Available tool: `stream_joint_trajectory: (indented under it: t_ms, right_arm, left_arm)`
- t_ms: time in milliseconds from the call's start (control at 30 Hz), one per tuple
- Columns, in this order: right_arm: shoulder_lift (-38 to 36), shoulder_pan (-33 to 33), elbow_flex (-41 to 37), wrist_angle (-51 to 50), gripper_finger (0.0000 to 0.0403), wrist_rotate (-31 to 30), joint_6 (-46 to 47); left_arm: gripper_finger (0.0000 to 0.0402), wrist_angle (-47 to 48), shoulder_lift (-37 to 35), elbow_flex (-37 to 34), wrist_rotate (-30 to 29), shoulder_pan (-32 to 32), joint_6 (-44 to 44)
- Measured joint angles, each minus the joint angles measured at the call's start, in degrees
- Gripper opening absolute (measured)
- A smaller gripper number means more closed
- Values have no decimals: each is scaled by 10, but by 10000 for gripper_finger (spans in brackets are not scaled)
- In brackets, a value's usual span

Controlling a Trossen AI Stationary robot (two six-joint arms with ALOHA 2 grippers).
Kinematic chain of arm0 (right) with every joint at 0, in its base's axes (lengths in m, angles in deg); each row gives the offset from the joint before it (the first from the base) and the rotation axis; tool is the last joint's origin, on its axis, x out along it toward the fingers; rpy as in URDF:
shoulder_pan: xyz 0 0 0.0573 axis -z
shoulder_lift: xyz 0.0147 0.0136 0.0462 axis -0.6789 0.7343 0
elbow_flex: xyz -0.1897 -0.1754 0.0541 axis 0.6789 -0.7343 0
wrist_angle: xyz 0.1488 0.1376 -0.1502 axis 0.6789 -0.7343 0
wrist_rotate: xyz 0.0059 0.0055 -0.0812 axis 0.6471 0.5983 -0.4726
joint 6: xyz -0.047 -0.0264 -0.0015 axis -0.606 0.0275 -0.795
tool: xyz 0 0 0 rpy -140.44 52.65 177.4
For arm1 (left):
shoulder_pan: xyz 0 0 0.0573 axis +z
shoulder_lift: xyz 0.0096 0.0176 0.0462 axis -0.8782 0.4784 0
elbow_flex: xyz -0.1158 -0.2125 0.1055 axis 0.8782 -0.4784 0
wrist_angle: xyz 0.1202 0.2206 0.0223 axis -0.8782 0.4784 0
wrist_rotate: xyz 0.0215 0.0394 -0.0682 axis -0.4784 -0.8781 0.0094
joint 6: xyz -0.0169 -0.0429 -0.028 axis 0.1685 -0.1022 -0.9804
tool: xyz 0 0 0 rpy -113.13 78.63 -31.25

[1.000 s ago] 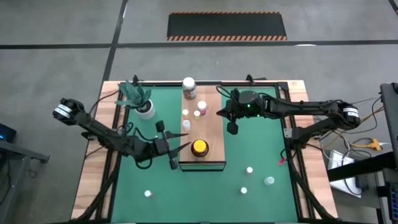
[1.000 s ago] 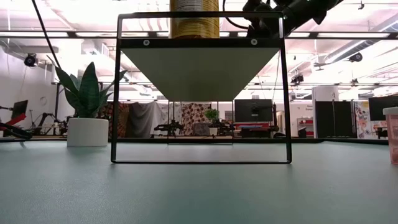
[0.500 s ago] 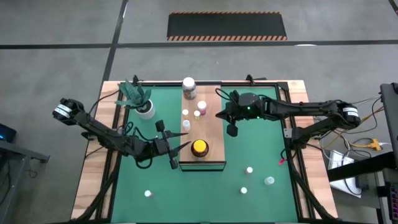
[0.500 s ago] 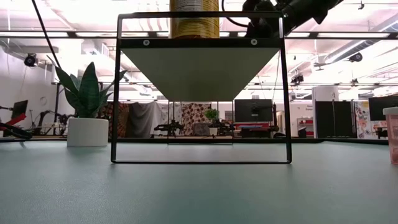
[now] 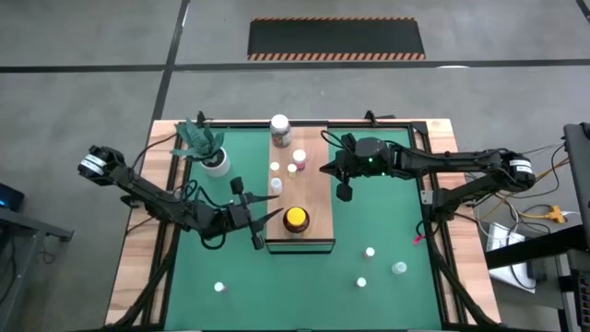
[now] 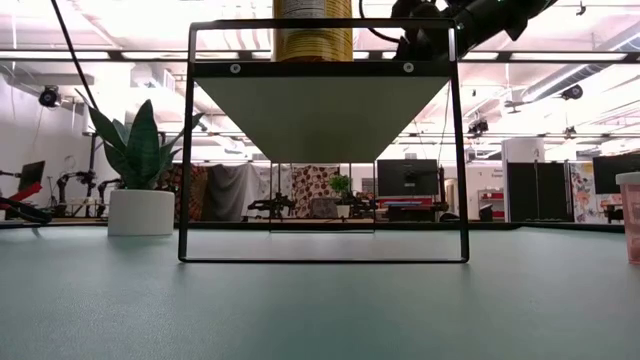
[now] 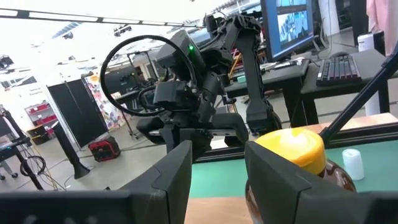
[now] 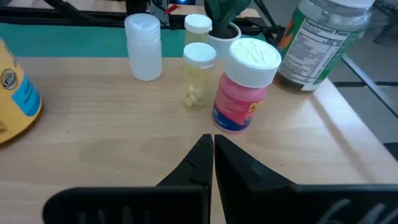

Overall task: Pick and place medicine bottles onto shelf by color
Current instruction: Put the pink pill bottle on the shelf

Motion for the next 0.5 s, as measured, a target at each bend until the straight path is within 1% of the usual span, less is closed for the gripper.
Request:
stream_joint_trajectory:
  t_ms: [133, 333, 400, 500]
  right_arm:
    - [0, -2, 0, -8, 9, 0, 39]
    - [0, -21, 0, -12, 9, -2, 66]
    - [1, -29, 0, -12, 9, -23, 68]
    - [1, -41, 0, -13, 9, -73, 77]
  left_arm:
    - [134, -1, 0, 3, 0, 0, 0]
    - [134, 0, 0, 4, 0, 0, 0]
    - [134, 1, 0, 4, 0, 0, 0]
    - [137, 3, 1, 4, 0, 0, 7]
